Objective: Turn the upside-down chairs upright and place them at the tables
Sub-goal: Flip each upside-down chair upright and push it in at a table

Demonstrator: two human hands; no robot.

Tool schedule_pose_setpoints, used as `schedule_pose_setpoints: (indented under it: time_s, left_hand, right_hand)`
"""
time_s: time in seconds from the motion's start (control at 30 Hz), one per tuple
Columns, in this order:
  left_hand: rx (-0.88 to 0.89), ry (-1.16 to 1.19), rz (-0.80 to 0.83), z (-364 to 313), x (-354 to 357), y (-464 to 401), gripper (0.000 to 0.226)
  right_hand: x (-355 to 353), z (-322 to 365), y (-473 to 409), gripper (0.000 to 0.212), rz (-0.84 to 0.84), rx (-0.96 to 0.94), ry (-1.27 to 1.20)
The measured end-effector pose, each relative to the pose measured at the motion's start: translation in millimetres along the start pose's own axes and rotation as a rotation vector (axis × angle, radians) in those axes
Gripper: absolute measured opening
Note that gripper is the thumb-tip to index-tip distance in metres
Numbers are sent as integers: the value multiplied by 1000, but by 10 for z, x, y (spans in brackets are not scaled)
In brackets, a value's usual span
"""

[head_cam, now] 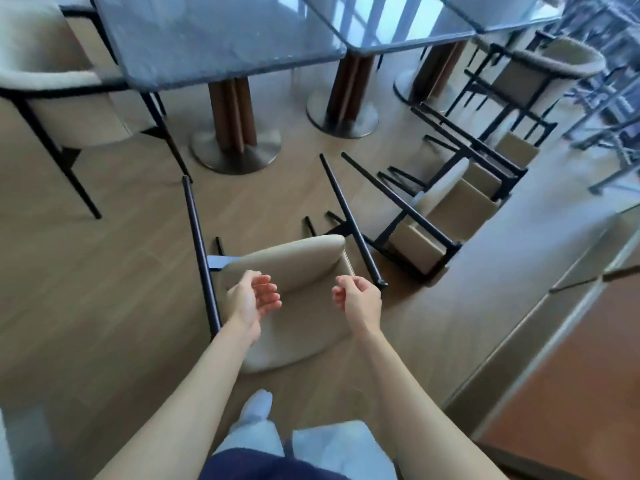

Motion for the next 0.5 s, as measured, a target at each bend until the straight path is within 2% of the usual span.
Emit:
schedule_pose_setpoints:
  time_s: [0.2, 0.33, 0.5]
  left_hand:
    - [-18, 21, -26, 305, 206, -120, 24]
    - [-49, 148, -100, 708, 281, -375, 24]
    - [-132, 327, -253, 1522, 163, -558, 23]
  right_hand:
    - [-143, -80, -254, 16, 36, -9, 33]
    - [-110, -341, -727, 15, 158, 10, 110]
    - [-86, -936, -1217, 14, 343, 86, 227]
Point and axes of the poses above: each hand's wrist, its own y-axis away from the middle knuckle, its own x-axis out of the palm, z = x × y, the point moved 10 cm from there along -y, towards the middle knuckle, and after that the axes turned 1 degree about z, right-handed, at the moved point
